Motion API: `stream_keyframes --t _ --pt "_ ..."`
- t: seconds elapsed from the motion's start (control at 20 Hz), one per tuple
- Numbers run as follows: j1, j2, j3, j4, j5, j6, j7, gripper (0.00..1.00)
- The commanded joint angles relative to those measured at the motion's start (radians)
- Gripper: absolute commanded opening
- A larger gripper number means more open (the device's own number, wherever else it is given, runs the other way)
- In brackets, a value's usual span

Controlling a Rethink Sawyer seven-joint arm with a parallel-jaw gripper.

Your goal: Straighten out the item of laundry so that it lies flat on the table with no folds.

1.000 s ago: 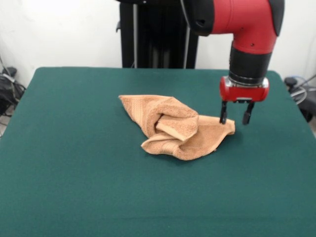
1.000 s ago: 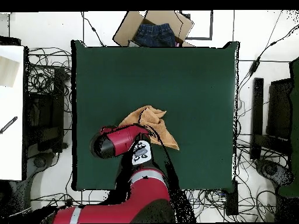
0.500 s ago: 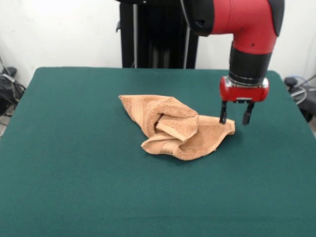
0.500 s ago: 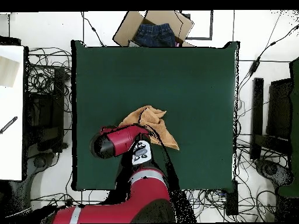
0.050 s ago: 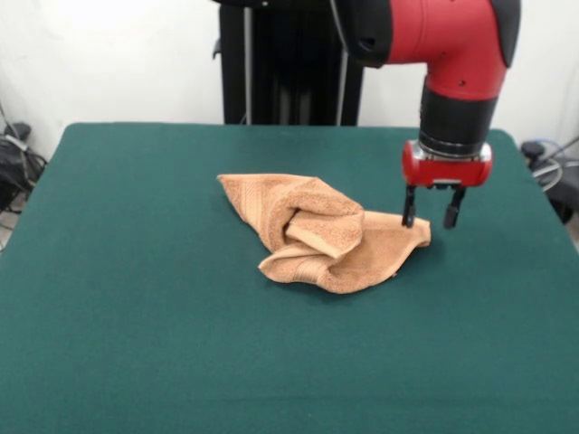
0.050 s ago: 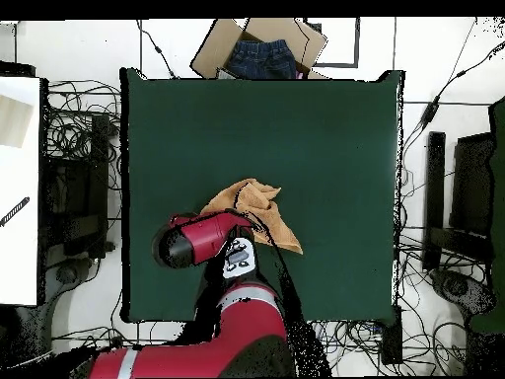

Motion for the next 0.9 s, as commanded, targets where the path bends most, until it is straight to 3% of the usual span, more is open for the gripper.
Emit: stream_keyframes --t 0.05,0.9 --pt "0.013 0.062 0.052 -0.042 0.005 0.022 0.068 1.0" --pt "-0.045 0.09 0.094 -0.075 -0.005 0.042 0.02 1.0"
